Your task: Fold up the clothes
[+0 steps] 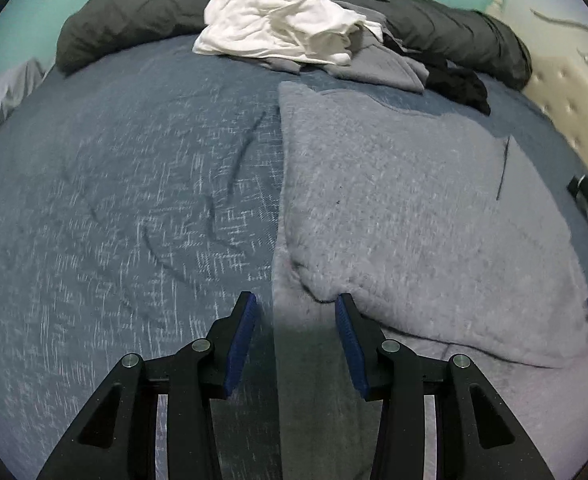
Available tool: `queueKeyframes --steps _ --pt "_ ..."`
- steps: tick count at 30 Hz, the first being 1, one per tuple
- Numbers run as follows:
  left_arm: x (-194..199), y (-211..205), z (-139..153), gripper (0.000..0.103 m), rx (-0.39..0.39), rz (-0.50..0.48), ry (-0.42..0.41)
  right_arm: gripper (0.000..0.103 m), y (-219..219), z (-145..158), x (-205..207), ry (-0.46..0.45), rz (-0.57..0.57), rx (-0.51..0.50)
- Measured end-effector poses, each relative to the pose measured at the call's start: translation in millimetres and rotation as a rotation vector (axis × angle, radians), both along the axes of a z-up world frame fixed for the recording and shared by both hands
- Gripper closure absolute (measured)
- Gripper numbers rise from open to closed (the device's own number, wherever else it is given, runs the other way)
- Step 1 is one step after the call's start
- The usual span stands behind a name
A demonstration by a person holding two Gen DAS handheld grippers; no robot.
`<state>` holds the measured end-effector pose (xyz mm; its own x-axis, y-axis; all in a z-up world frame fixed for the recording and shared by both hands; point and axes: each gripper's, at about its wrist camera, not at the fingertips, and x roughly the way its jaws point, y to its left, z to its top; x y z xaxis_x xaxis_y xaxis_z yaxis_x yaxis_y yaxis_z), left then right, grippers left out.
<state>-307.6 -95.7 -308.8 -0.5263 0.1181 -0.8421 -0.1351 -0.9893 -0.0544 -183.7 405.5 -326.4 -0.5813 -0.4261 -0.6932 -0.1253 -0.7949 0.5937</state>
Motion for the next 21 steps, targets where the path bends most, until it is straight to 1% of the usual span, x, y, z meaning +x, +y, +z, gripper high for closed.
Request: queueKeyframes --steps 2,5,10,13,18,21 --pt "-6.0 4.3 -5.4 0.058 -0.014 -0.006 -0.003 0.043 -0.1 0.0 0.3 -0.001 0.000 0.003" --pt "-11.6 13.7 -15.6 0.058 -0.070 -0.037 -0.019 0.043 1.0 -0.7 0.0 -0.005 -0.003 0.006" --pt "-3.1 9.2 -15.2 0.058 -0.088 -0.059 -0.009 0.043 5.3 -0.7 -2.9 -0.005 -0.008 0.003" --pt "2.2 4.6 -16.8 0.058 -0.118 -0.065 -0.011 0.043 6.5 -0.4 -3.8 -0.002 -0.008 0.004" --pt "-1.5 4.9 -18.9 0.058 -0.133 -0.044 0.003 0.043 4.0 -1.4 -4.0 -0.005 0.000 0.004" --pt "-9.9 9.0 -15.3 0.058 -0.119 -0.033 0.031 0.043 2.1 -2.2 -3.8 -0.007 0.003 0.007"
